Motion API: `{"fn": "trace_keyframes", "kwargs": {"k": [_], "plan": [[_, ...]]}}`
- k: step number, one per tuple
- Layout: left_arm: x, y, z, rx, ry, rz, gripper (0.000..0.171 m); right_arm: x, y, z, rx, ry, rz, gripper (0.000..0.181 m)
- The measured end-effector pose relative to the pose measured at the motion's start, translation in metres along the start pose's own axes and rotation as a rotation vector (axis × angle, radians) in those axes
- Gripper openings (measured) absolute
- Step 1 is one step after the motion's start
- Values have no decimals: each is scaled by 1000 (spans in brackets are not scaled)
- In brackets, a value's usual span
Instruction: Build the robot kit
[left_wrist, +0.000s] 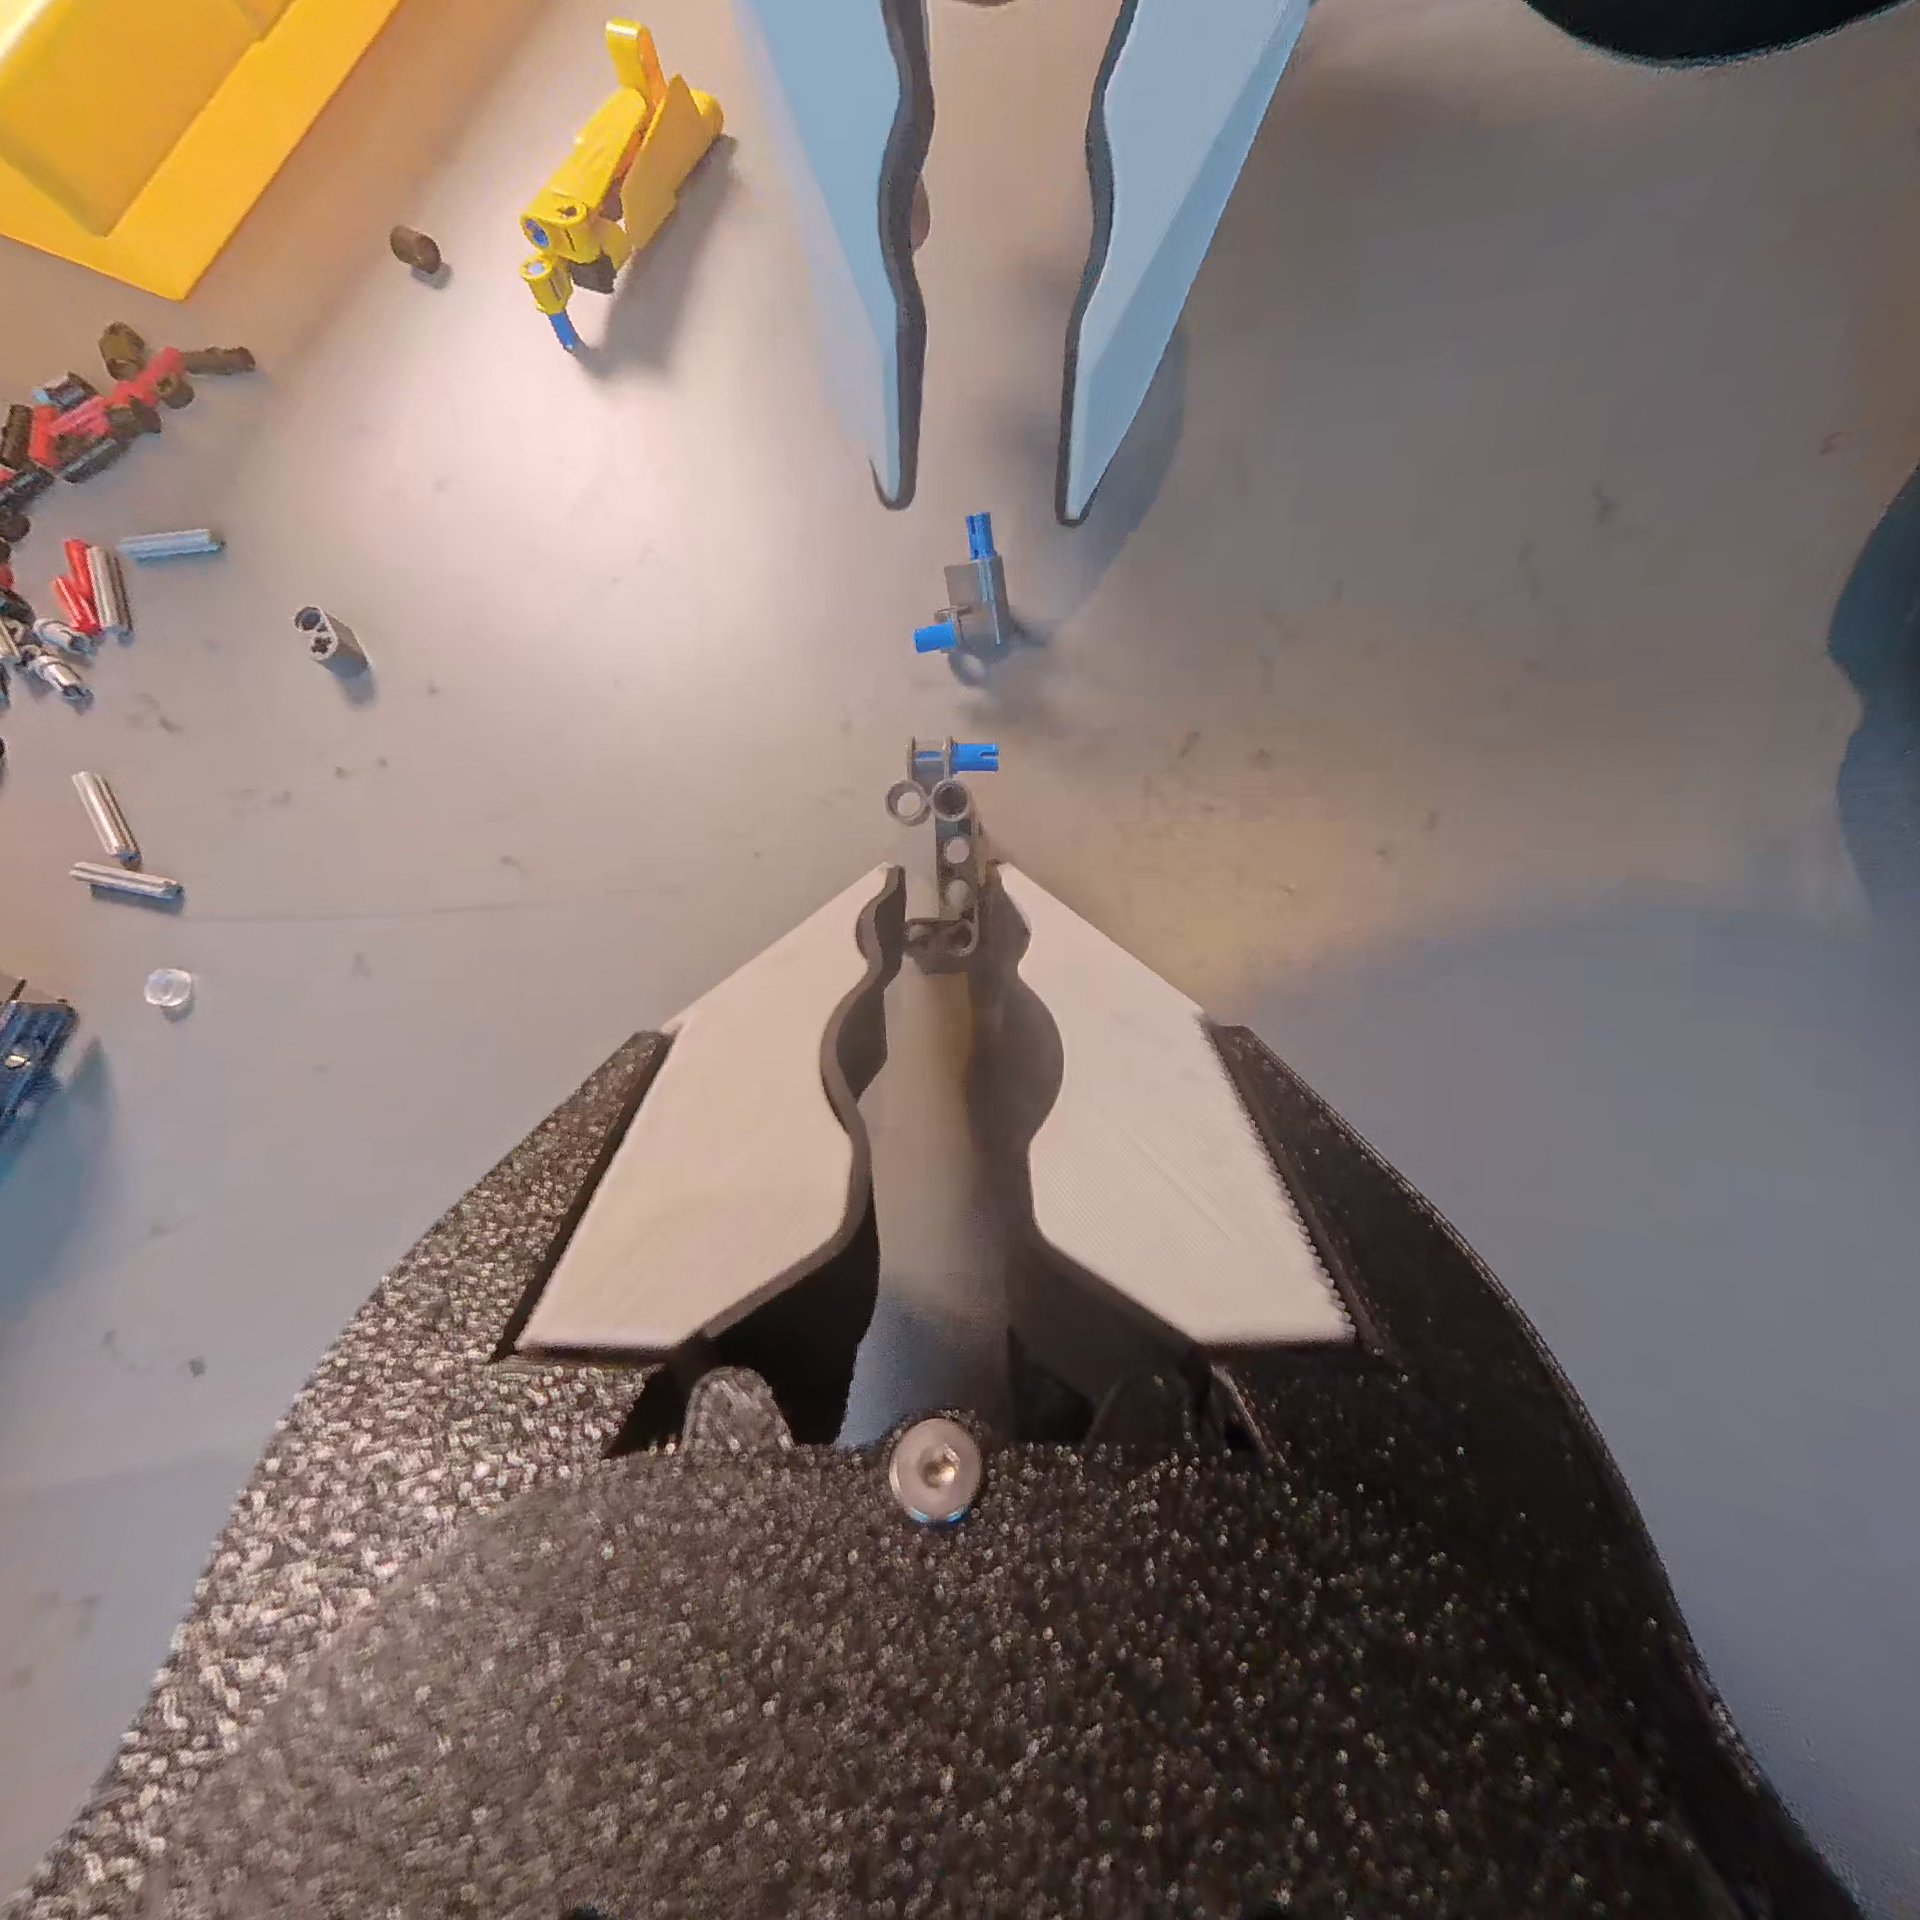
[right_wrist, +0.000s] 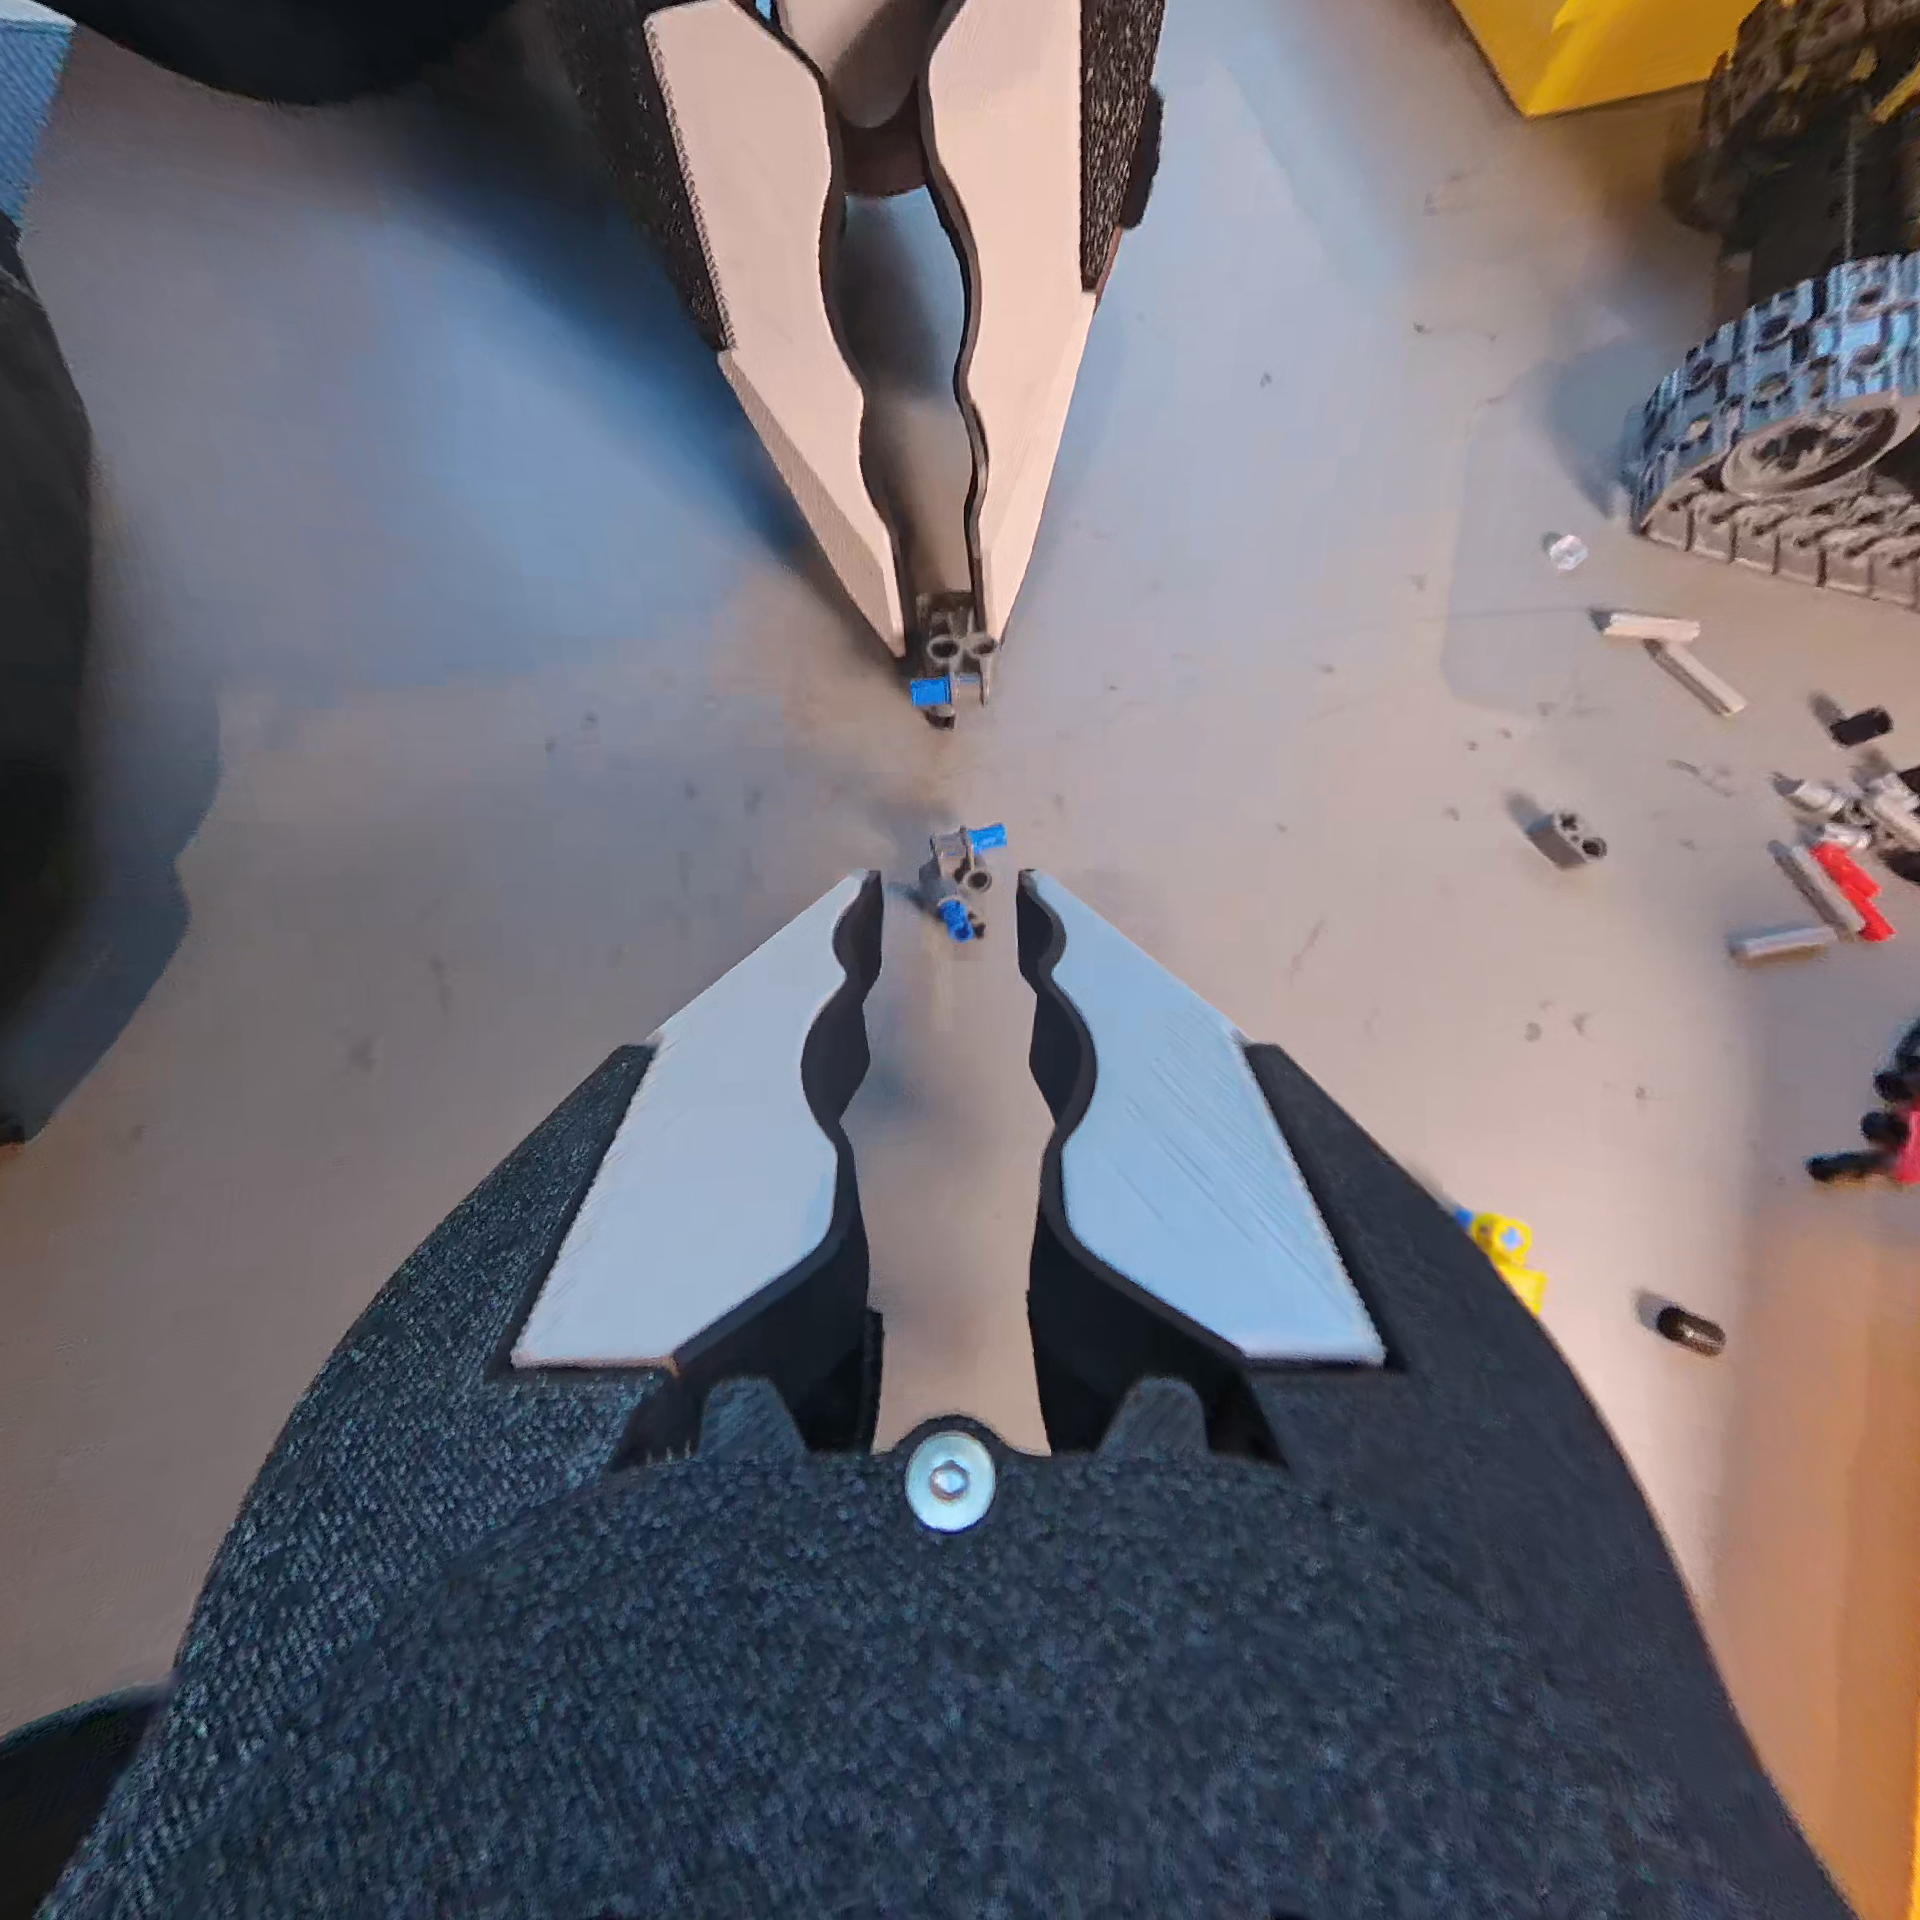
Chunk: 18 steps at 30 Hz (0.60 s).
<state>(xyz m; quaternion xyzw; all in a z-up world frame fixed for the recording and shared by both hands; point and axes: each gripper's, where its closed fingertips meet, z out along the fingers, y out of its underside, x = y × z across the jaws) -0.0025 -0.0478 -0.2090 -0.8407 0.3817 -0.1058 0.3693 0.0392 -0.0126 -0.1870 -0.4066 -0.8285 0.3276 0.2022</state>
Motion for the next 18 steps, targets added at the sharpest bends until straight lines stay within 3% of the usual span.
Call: {"fn": "trace_keyframes", "kwargs": {"k": [5, 18], "plan": [[3, 2, 4, -2, 22, -9, 7, -6, 20, 6, -98, -34, 13, 25], [14, -2, 5, 25, 73, 28, 11, -1, 8, 11, -11, -17, -54, 4]]}}
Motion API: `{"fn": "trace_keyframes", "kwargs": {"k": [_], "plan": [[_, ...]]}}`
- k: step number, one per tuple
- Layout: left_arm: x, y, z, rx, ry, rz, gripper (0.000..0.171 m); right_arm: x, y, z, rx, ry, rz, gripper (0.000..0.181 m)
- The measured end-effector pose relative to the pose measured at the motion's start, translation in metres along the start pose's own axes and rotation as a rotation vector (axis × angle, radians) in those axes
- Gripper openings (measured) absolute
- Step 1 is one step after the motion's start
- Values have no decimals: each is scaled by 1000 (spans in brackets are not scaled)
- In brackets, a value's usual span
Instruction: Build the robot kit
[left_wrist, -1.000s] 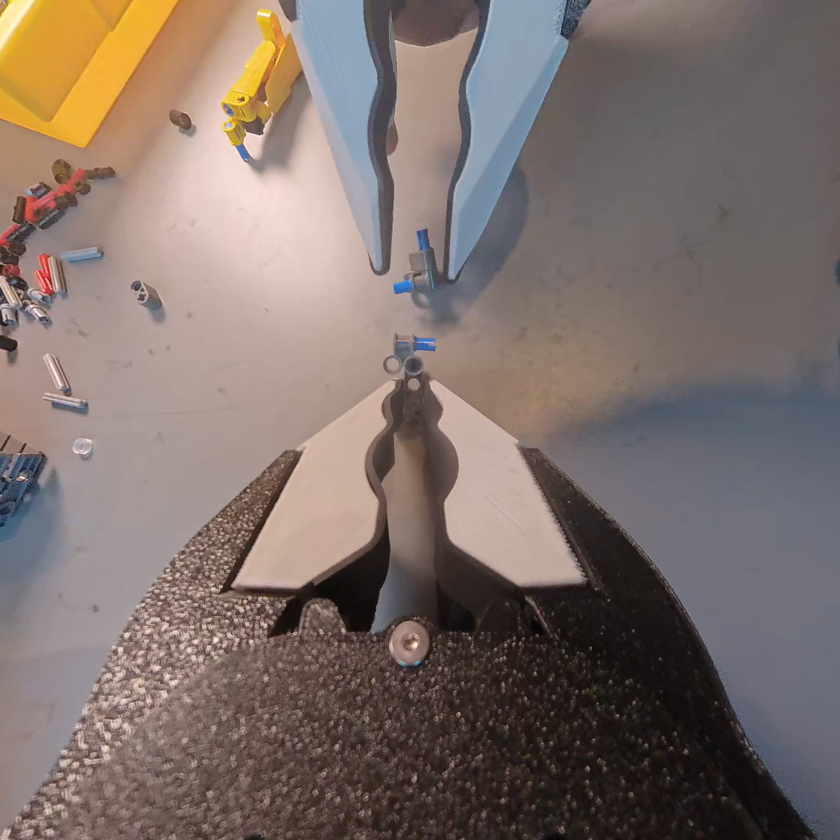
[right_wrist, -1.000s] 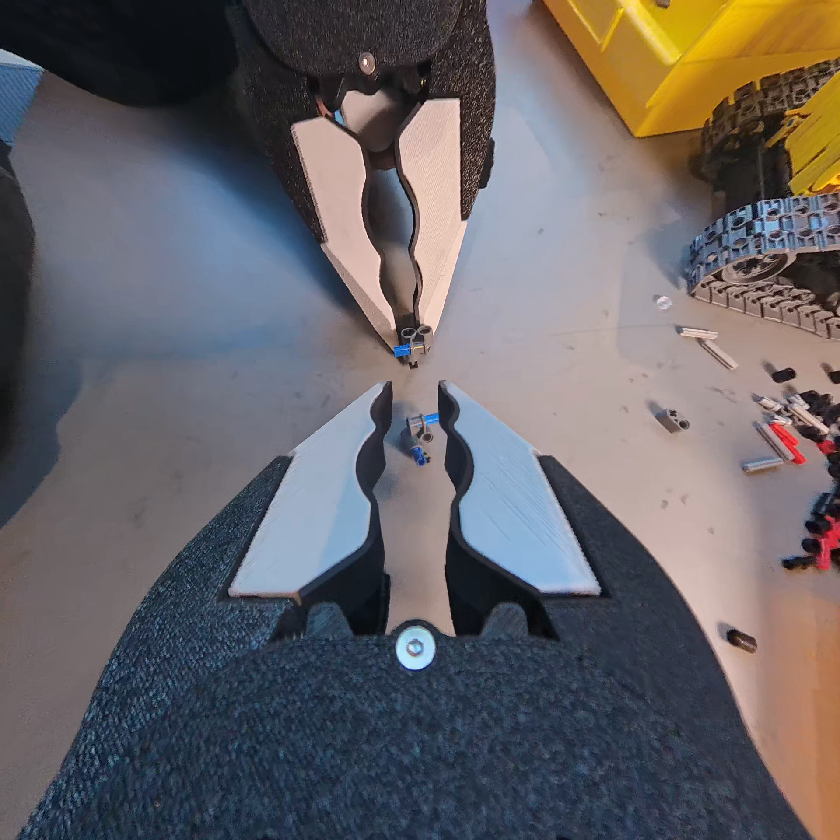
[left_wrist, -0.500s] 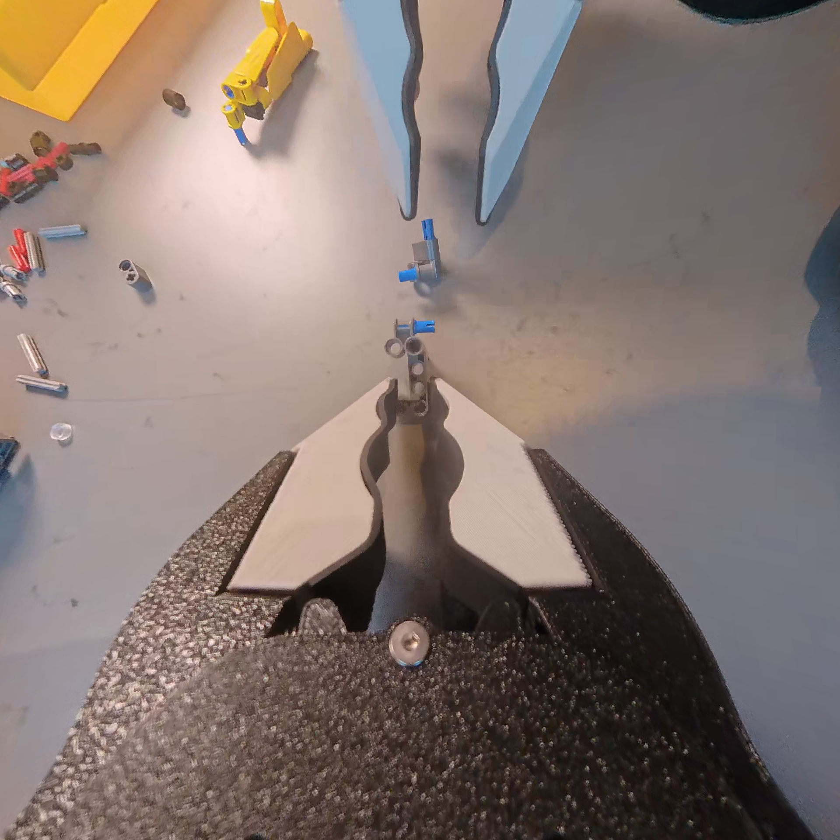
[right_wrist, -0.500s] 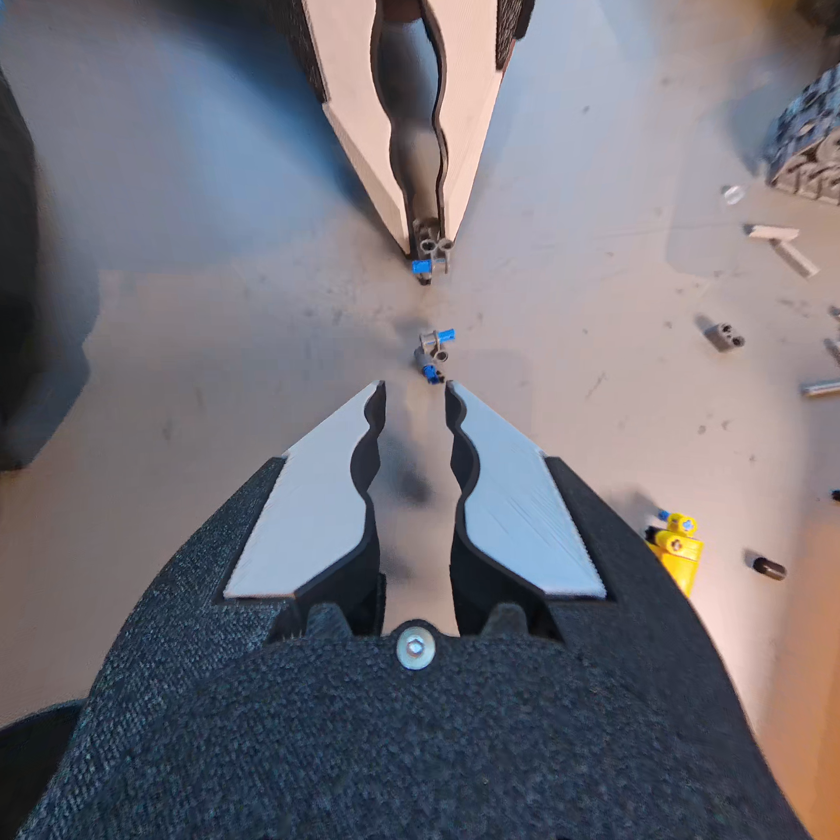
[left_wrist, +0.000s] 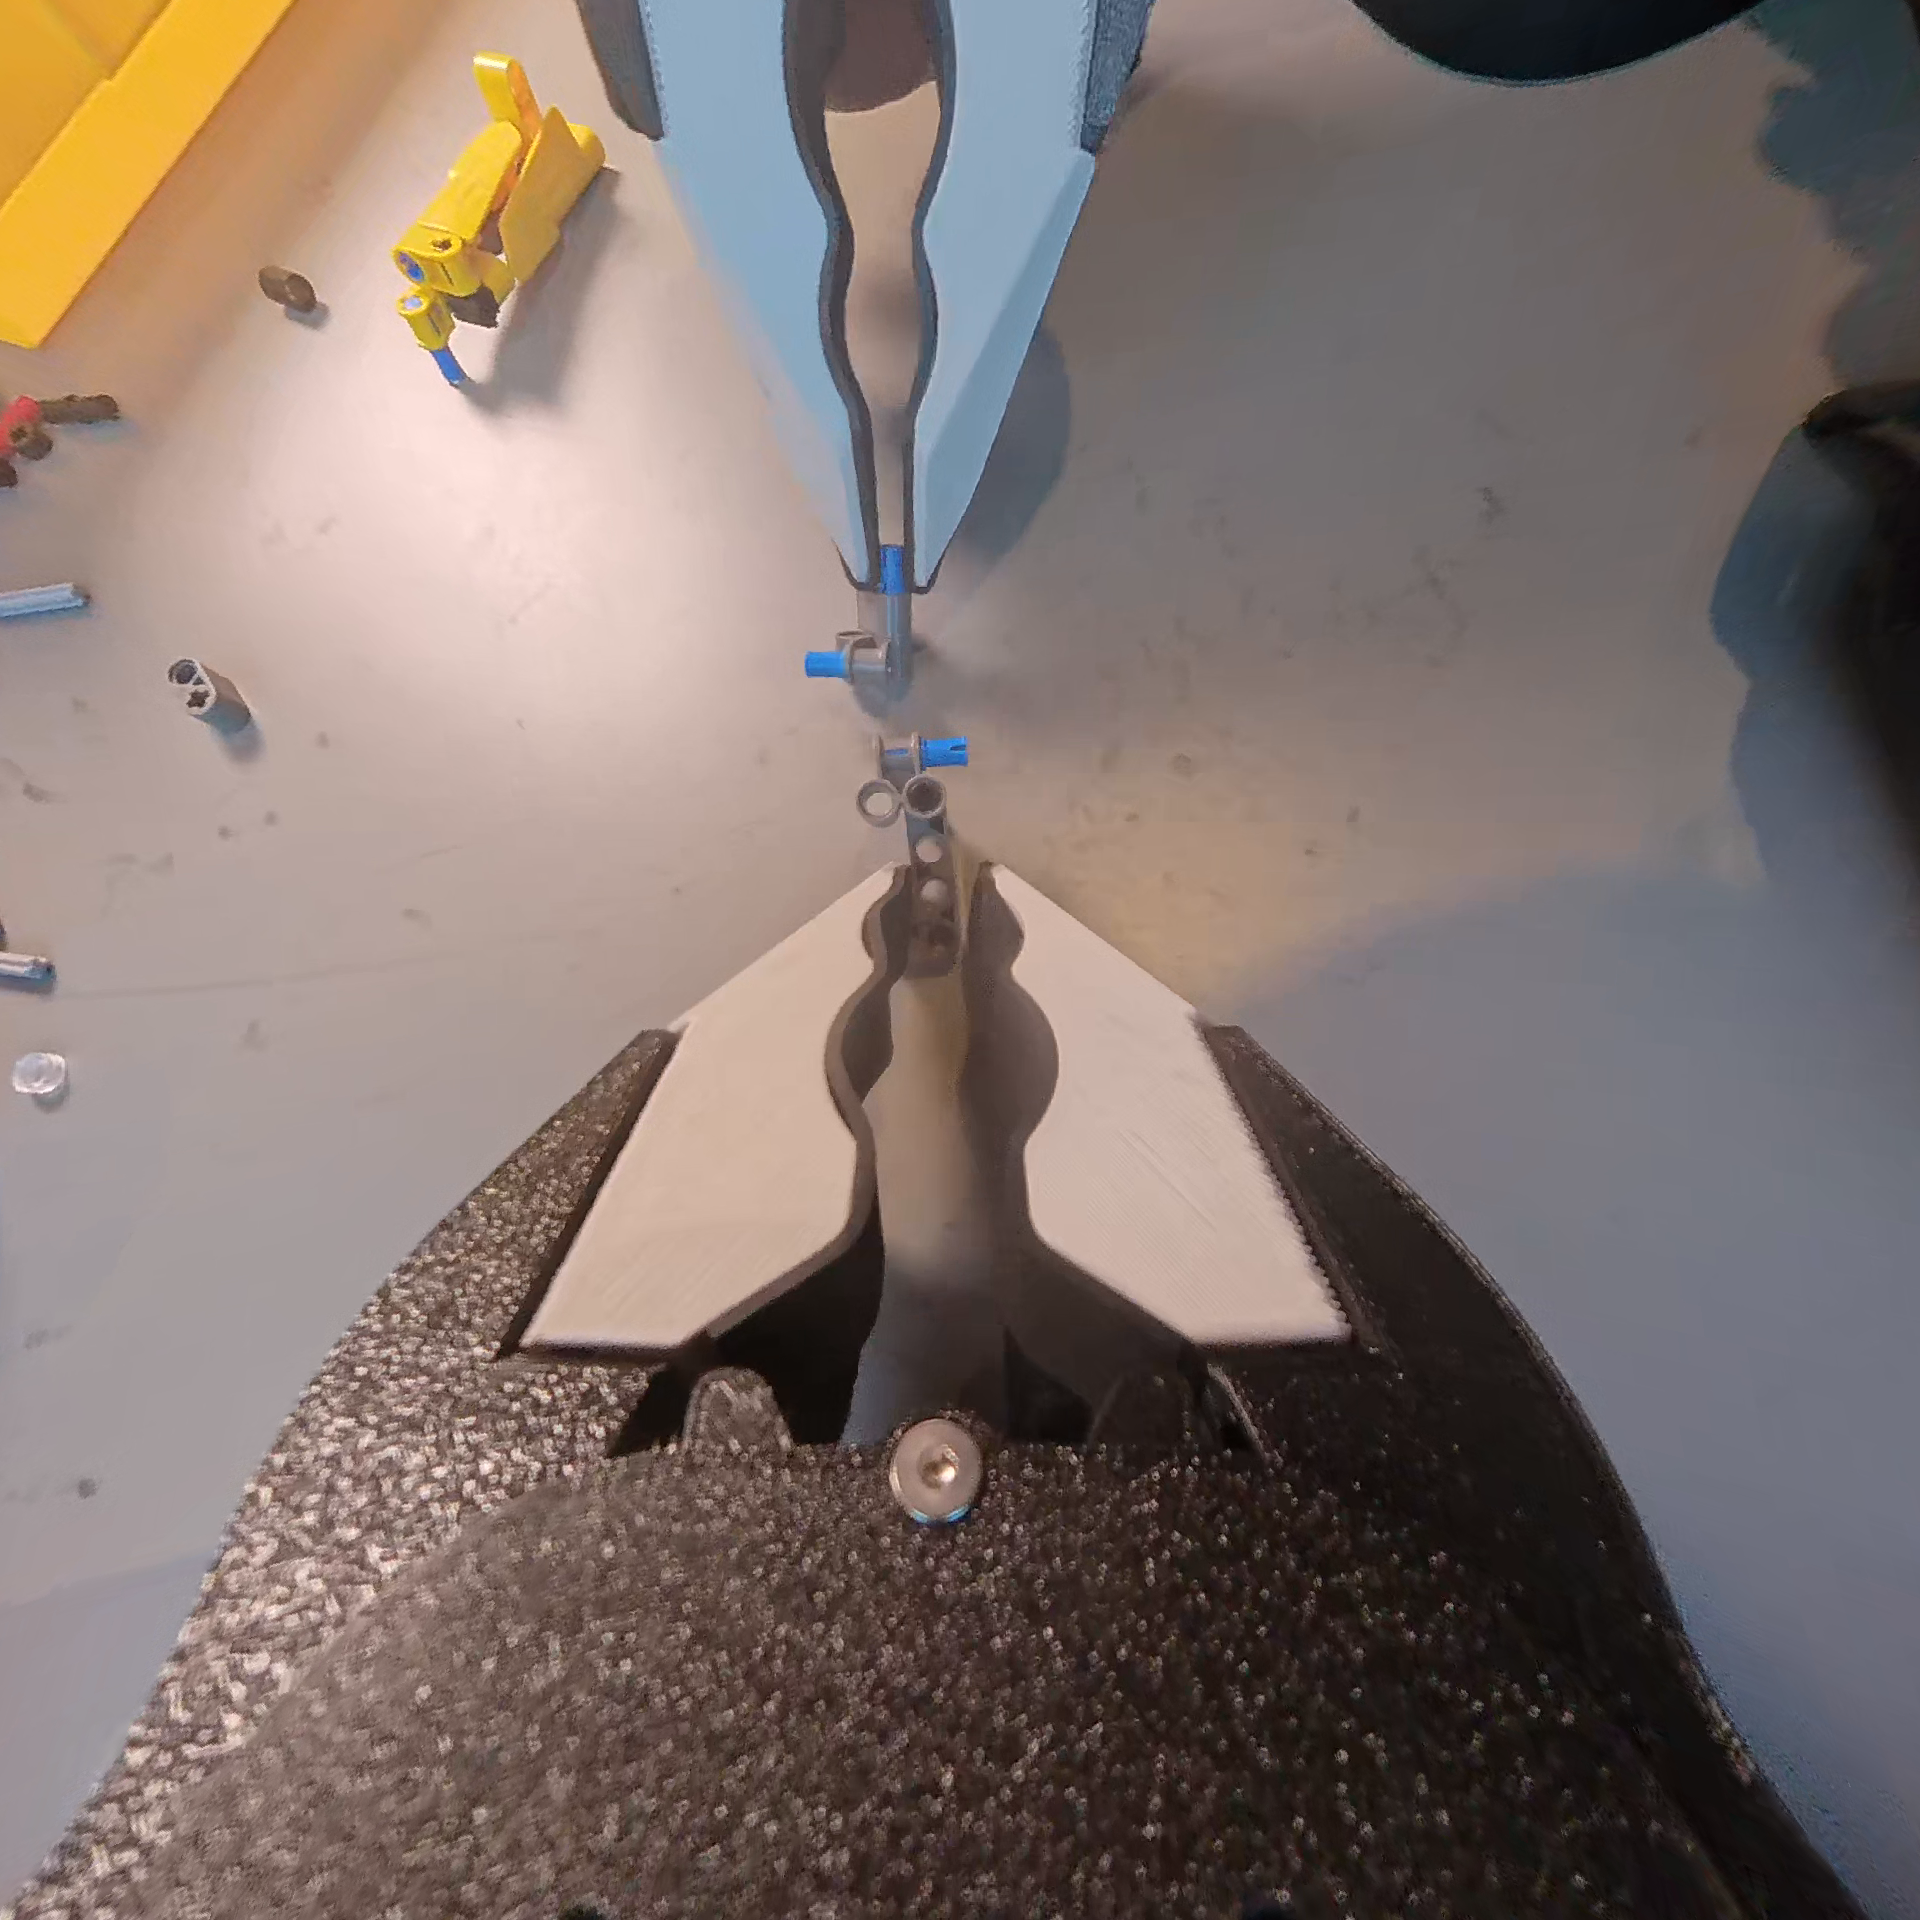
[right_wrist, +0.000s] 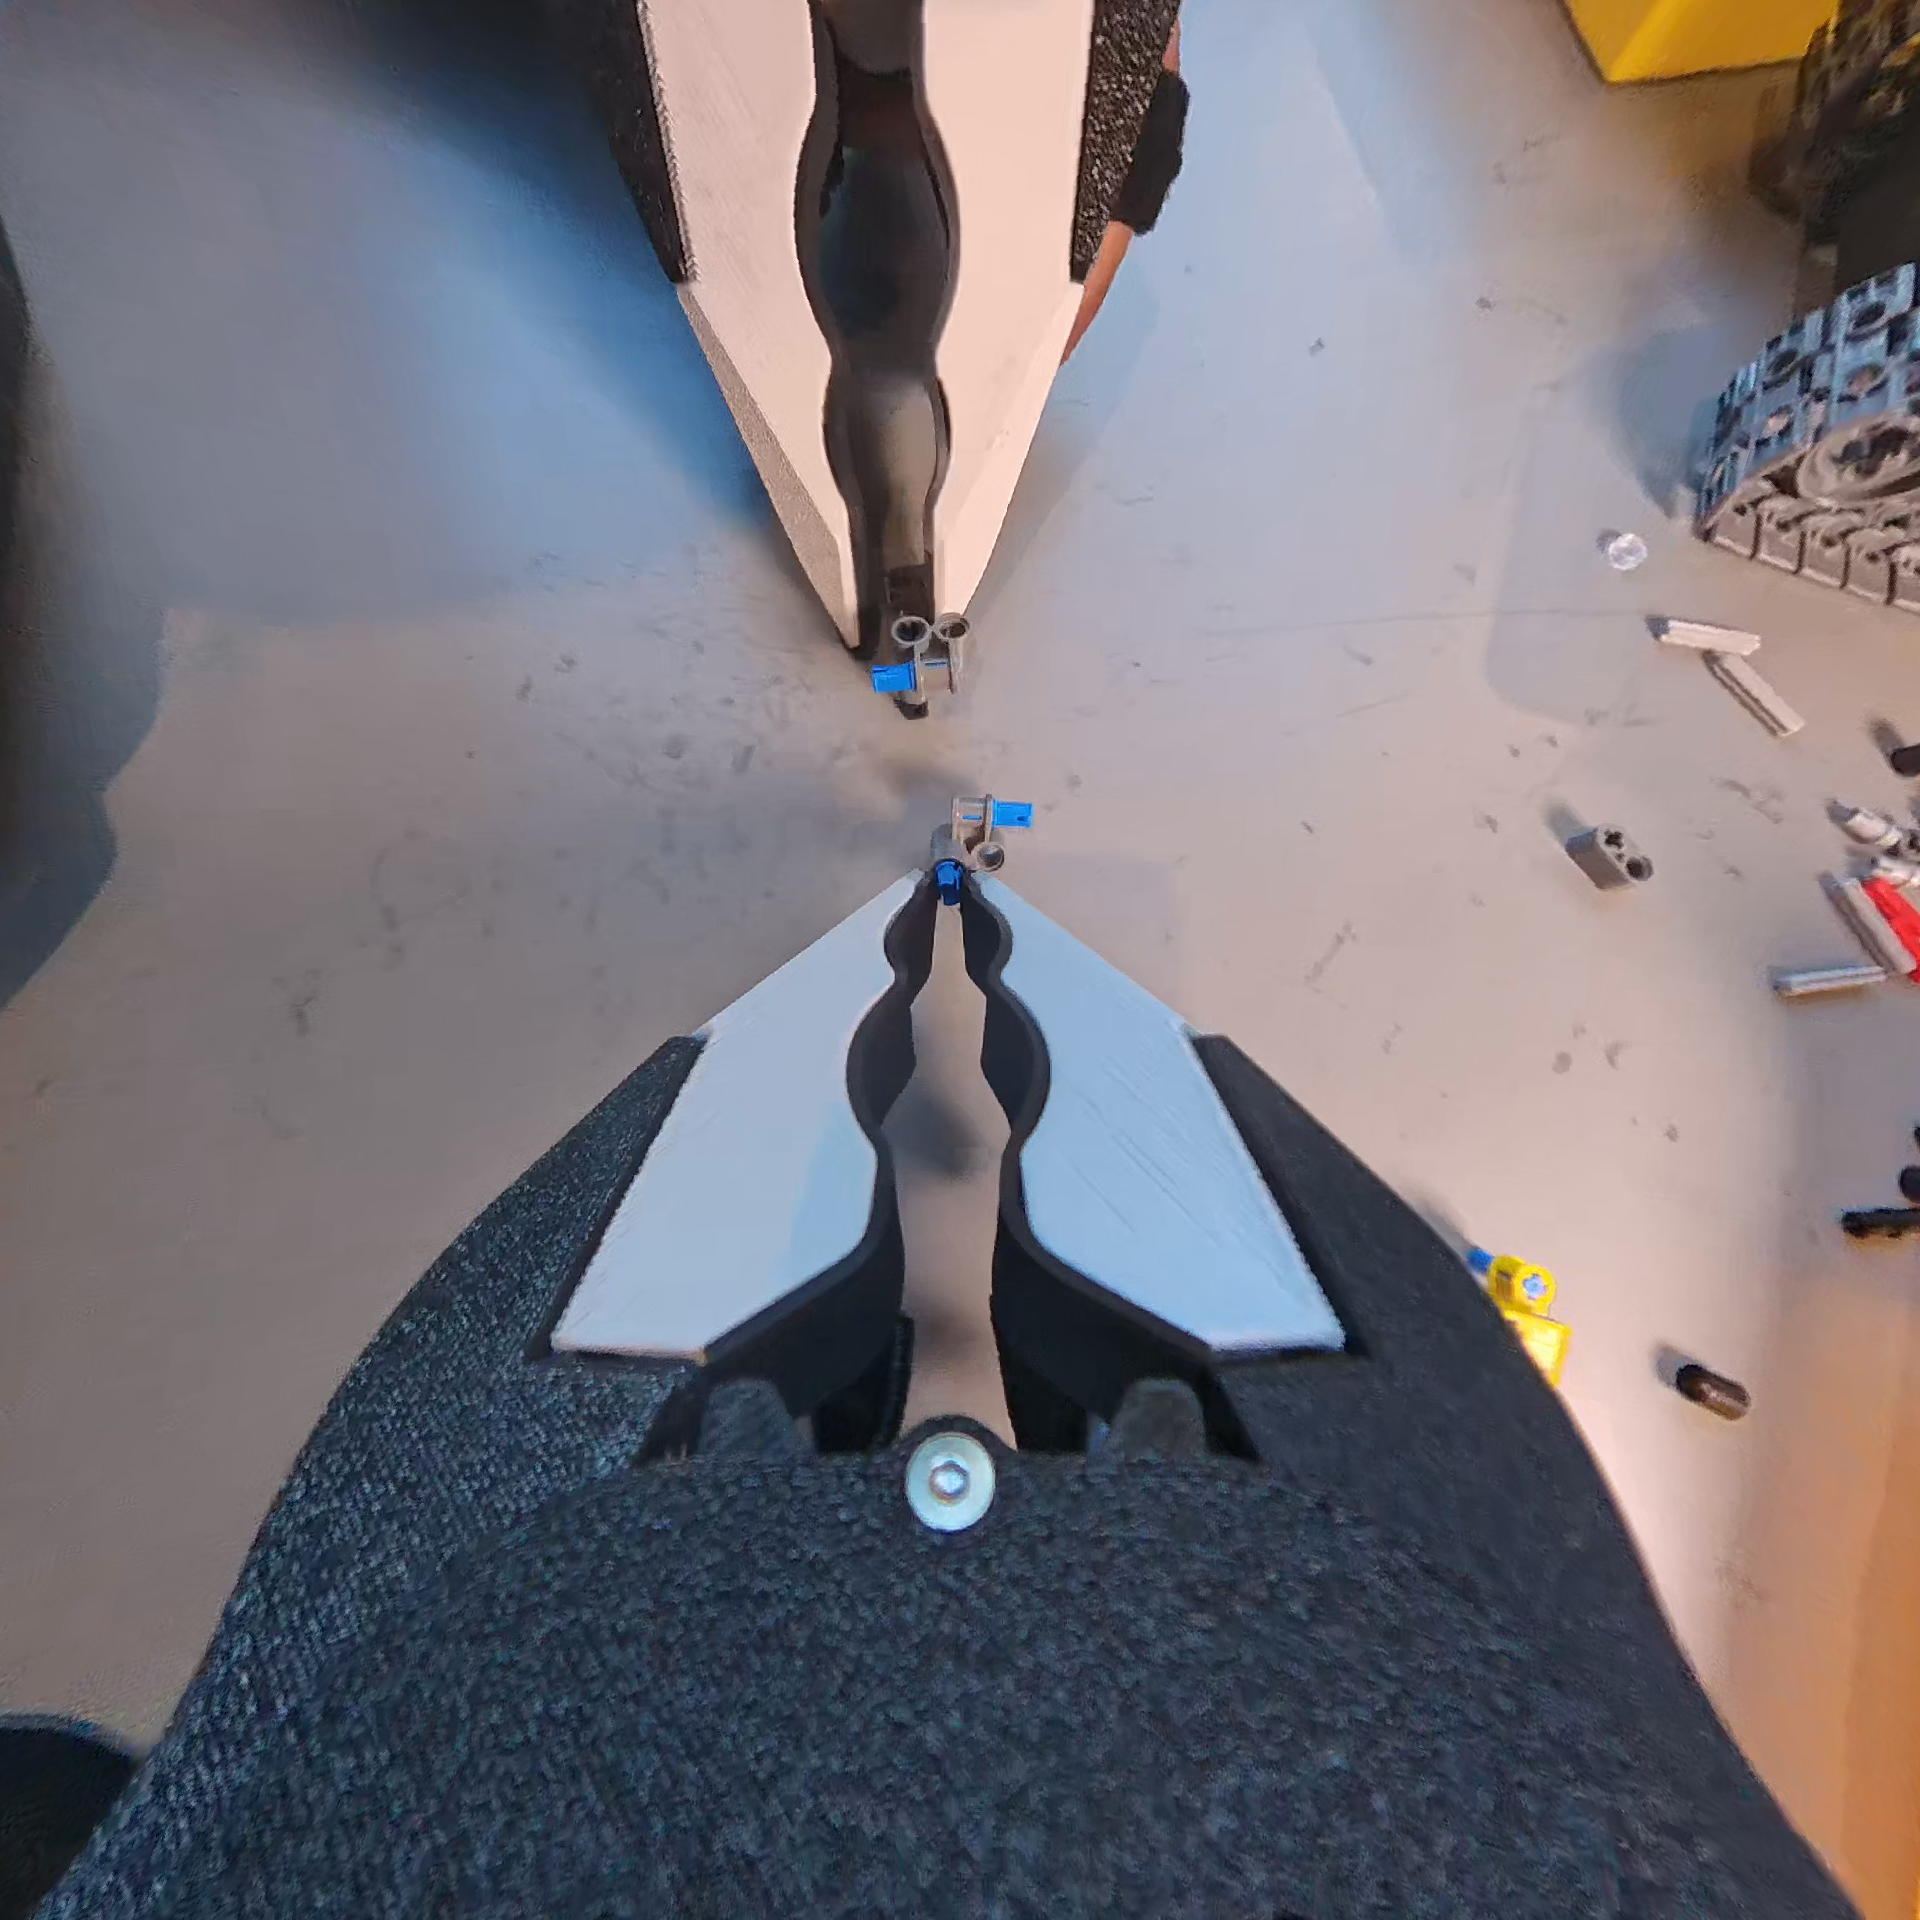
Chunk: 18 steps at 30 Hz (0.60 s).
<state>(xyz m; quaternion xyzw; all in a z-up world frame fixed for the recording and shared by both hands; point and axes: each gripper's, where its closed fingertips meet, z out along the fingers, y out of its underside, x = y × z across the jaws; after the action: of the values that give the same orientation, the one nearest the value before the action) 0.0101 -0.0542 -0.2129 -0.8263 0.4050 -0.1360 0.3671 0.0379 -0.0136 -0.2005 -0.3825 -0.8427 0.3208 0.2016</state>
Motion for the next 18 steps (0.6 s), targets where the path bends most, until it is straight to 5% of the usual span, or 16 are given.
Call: {"fn": "trace_keyframes", "kwargs": {"k": [12, 18], "plan": [[1, -40, -35, 300, 212, -265, 24, -1, -50, -11, 78, 260, -523, 4], [-7, -52, -41, 391, 216, -346, 12, -5, -70, -16, 100, 393, -721, 4]]}}
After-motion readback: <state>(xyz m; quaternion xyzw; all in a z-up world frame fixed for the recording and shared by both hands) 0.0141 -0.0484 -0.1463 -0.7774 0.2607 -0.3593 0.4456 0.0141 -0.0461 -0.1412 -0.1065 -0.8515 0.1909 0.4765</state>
